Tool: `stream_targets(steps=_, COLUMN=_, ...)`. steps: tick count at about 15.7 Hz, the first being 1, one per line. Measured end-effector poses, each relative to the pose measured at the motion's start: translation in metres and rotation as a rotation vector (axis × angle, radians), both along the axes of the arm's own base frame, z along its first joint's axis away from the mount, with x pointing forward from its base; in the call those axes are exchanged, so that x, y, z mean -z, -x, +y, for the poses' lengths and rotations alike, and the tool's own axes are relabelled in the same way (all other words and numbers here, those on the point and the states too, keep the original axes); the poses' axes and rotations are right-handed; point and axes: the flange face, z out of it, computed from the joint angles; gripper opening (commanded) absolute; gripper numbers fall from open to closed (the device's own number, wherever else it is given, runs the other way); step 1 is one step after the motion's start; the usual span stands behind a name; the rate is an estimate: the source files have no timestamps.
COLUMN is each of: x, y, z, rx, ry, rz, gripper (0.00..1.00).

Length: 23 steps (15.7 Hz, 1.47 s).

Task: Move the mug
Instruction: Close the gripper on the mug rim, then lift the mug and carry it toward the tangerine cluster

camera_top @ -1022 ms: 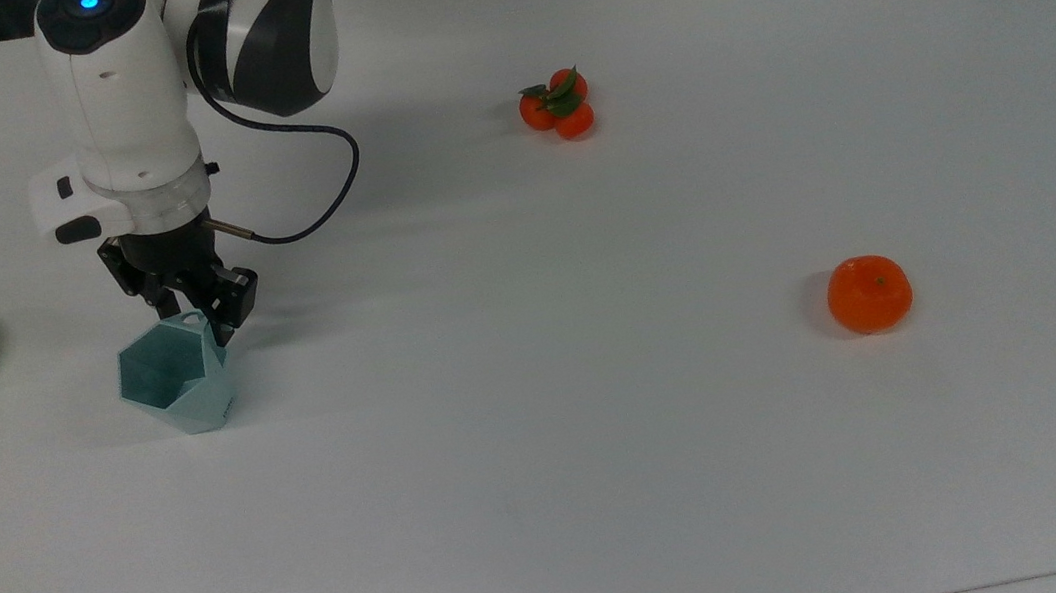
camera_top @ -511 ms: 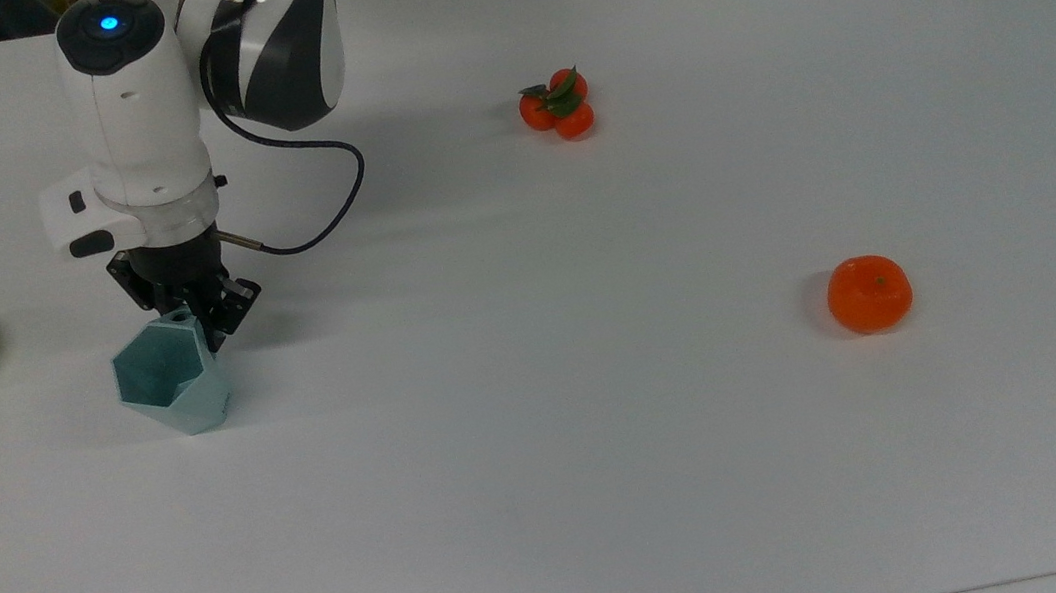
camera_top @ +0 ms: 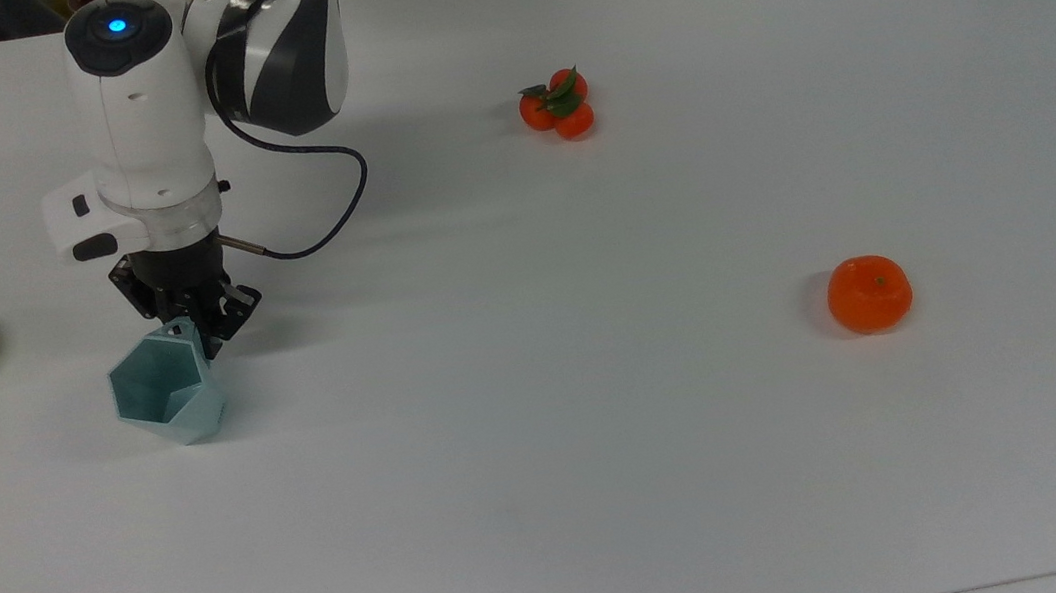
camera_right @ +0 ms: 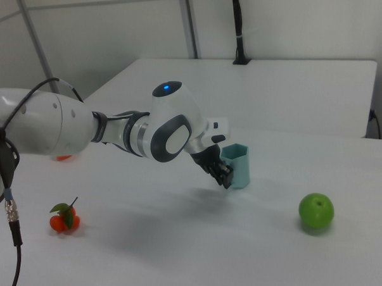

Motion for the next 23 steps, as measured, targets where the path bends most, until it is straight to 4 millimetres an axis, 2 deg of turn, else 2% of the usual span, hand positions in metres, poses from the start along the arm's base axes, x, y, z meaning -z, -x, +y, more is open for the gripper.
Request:
stream_targets(steps=5, x=-0.006, y=-0.002, z=-0.001, rx=0.002, ry=0.001, rz=-0.012, gripper=0.0)
stream_targets(steps=10, x=-0.037, y=-0.006, z=0.0, rx=0.01, ry=-0.005, rz=-0.065, gripper=0.0)
stream_targets(steps=14, x=-0.086, y=0.0, z=0.01, rx=0.008, ry=-0.035, rz=-0.095, gripper=0.0)
stream_targets(steps=19, x=-0.166, y=0.029, z=0.054, rx=-0.037, ry=-0.111, rz=-0.028, gripper=0.0)
stream_targets(steps=21, x=-0.189, y=0.044, z=0.07, rx=-0.059, ry=-0.13, rz=0.012, gripper=0.0)
stream_targets(steps=23, x=-0.201, y=0.059, z=0.085, rx=-0.09, ry=-0.143, rz=0.058, gripper=0.0)
